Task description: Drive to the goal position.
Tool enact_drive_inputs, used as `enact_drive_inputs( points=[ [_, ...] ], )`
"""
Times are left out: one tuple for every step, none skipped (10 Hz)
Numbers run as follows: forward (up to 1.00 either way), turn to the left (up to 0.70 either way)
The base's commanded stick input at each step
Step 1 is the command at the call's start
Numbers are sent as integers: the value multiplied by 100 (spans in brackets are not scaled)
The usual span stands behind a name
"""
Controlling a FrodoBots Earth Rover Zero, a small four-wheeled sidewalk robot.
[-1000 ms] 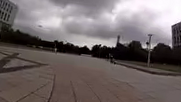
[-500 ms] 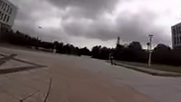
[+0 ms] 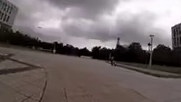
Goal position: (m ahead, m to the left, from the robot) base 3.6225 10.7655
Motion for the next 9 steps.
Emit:
enact_drive_inputs(
  points=[
    [50, 1],
    [50, 1],
    [50, 1],
    [50, 1],
    [50, 1],
    [50, 1],
    [50, 1],
    [50, 1],
    [50, 1]
  ],
)
